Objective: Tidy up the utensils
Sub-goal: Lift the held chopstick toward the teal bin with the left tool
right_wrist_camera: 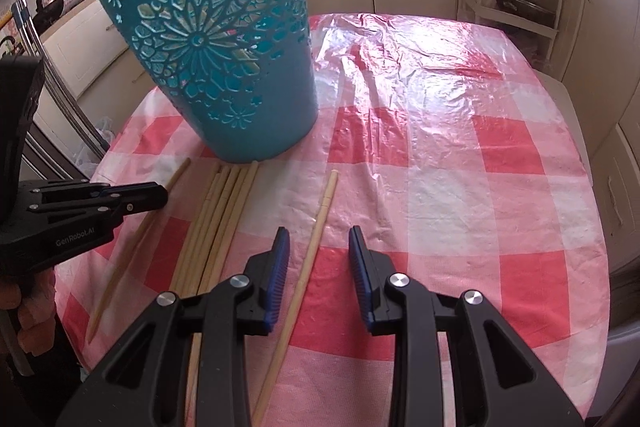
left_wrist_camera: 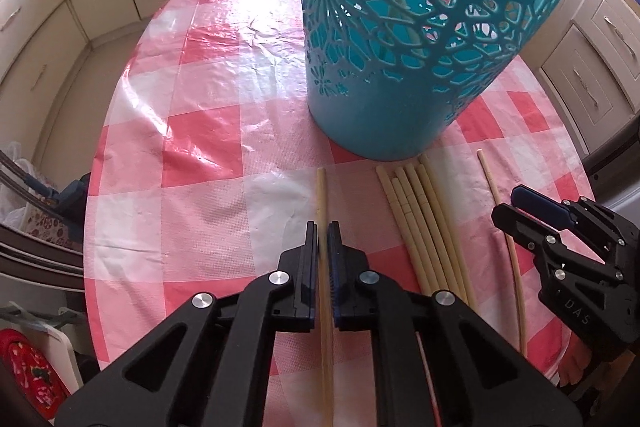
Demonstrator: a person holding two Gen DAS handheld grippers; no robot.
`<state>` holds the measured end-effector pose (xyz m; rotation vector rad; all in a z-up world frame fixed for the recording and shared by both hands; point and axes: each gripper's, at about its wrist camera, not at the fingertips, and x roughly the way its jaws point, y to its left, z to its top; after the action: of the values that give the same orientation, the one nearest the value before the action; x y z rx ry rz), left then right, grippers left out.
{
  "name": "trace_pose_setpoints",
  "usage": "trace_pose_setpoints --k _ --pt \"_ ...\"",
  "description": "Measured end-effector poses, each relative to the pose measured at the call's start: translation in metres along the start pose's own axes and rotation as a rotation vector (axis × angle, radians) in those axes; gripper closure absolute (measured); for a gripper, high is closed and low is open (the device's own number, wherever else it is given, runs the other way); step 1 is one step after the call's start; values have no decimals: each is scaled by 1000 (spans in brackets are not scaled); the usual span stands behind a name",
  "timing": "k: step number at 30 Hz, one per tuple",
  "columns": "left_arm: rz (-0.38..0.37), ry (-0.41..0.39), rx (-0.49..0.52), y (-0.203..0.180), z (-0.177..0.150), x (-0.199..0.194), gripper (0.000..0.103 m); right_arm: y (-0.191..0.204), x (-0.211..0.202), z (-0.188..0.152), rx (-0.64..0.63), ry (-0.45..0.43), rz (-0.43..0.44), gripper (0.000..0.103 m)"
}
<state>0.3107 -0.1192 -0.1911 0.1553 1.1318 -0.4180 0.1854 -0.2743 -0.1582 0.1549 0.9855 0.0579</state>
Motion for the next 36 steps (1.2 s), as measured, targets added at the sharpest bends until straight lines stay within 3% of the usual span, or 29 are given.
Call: trace_pose_setpoints --k 5,12,21,36 --pt "39 -32 14 -5 0 1 95 5 6 8 -114 51 -22 85" --pt "88 -74 59 -18 -6 -1 92 0 6 2 -105 3 -10 85" --pt "86 -98 57 -27 -17 -7 98 -4 7 4 -90 -27 5 86" --pt "-128 -144 -194 25 -23 -54 98 6 6 -2 -124 -50 -20 86"
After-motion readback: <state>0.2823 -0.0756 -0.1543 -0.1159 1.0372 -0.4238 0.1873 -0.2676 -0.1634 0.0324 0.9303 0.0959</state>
